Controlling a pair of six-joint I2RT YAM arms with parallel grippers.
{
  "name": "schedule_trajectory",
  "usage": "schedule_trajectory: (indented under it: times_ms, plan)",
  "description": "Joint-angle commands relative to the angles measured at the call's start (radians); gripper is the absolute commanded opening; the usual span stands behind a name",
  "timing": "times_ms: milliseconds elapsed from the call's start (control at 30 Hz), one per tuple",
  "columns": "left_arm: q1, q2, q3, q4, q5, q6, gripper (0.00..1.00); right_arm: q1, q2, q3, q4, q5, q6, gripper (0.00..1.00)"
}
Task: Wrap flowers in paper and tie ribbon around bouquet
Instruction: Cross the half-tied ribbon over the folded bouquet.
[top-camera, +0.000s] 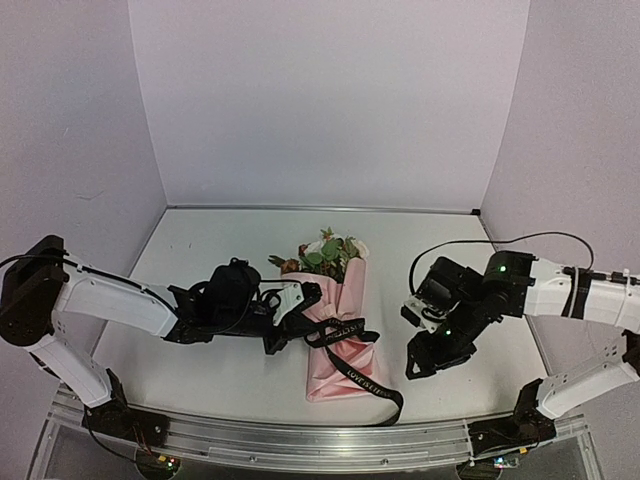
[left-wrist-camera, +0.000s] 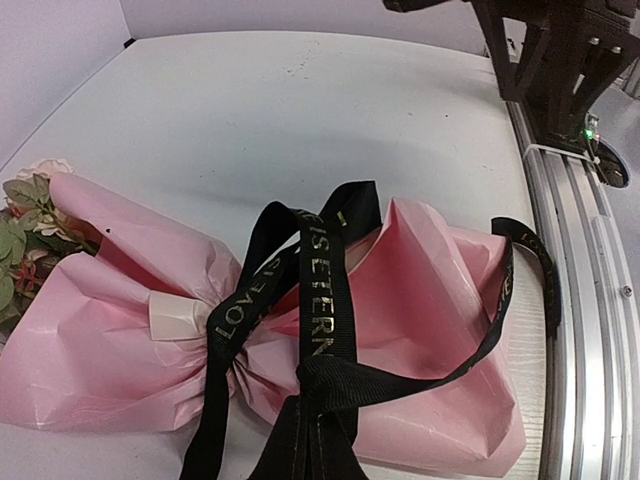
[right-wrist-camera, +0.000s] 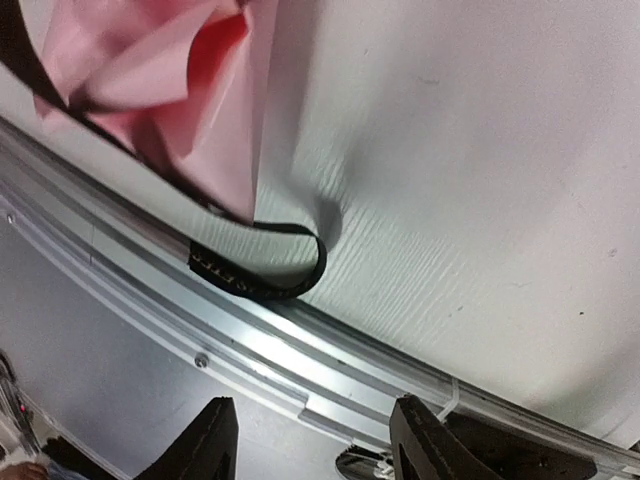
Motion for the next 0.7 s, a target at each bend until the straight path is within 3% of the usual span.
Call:
schedule_trajectory:
  times_ms: [0,200,367,667]
  plan:
    - [-0.008,-0.022,0.018,-0.015,-0.029,-0.010,0.00,-0.046,0.056,-0.045,0.306,0.051,0.127,0.54]
    - [-0.009,-0.022,0.030,-0.021,-0.026,-0.010,0.00,-0.085,0.187,-0.076,0.668,0.008,0.153,0.52]
    - [-0.011,-0.026,0.041,-0.032,-0.026,-0.005,0.00,-0.118,0.250,-0.125,0.859,0.009,0.198,0.48]
    - [-0.011,-0.026,0.051,-0.038,-0.028,-0.008,0.00,-0.122,0.214,-0.149,0.886,0.018,0.180,0.42]
